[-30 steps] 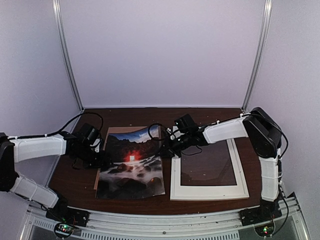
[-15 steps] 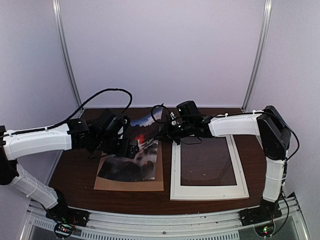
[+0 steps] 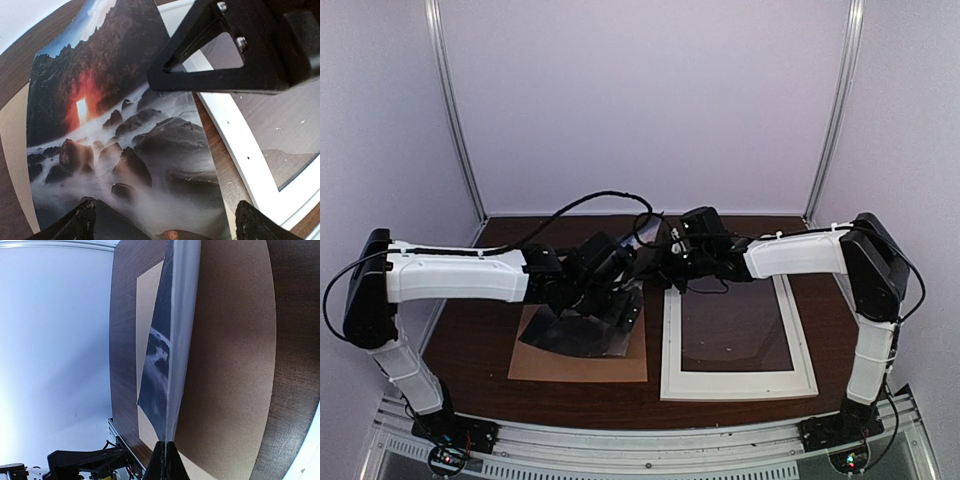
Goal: Put the photo into the frame
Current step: Pass from the right arm to the left
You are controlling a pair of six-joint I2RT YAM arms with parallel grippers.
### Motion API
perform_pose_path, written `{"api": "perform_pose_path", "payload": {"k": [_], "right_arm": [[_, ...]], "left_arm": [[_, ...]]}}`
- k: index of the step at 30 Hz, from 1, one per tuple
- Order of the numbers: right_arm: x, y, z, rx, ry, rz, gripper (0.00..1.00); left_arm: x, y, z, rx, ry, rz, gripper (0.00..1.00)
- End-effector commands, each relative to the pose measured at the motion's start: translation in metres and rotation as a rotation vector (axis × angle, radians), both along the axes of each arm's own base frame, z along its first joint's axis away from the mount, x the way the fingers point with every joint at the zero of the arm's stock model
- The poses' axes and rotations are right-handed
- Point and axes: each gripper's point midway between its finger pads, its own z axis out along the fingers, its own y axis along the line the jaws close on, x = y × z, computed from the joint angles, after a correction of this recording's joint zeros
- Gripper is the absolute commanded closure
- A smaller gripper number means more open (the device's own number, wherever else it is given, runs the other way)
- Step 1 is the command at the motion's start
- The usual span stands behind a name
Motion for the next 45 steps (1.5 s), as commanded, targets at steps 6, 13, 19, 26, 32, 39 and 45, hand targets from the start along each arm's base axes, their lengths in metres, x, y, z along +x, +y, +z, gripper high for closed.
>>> {"api": "perform_pose_path", "payload": {"k": [6, 13, 19, 26, 32, 39, 45], "right_arm": [[0.0, 0.001, 0.016, 0.032, -0.033, -0.005, 1.0], [-0.001, 0.0, 0.011, 0.025, -0.027, -0.004, 1.0], [0.0, 0.001, 0.009, 0.025, -0.024, -0.002, 1.0], [0.0, 0.001, 0.006, 0.022, -0.019, 0.0, 0.97], [0.001, -0.001, 0.005, 0.023, -0.016, -0.004, 0.96], [0.001, -0.001, 0.005, 0.023, -0.015, -0.003, 0.96], [0.002, 0.0, 0.0, 0.019, -0.008, -0.003, 0.95]], "left_arm": [[0.009, -0.032, -0.012, 0.017, -0.035, -0.071, 0.07], [0.015, -0.028, -0.021, 0.071, -0.047, -0.05, 0.27], [0.016, -0.028, -0.023, 0.081, -0.047, -0.046, 0.45], [0.014, -0.029, -0.023, 0.078, -0.04, -0.053, 0.53], [0.016, -0.028, -0.02, 0.075, -0.046, -0.043, 0.46], [0.019, -0.021, -0.021, 0.109, -0.064, -0.027, 0.54], [0.017, -0.023, -0.02, 0.103, -0.057, -0.039, 0.67]]}}
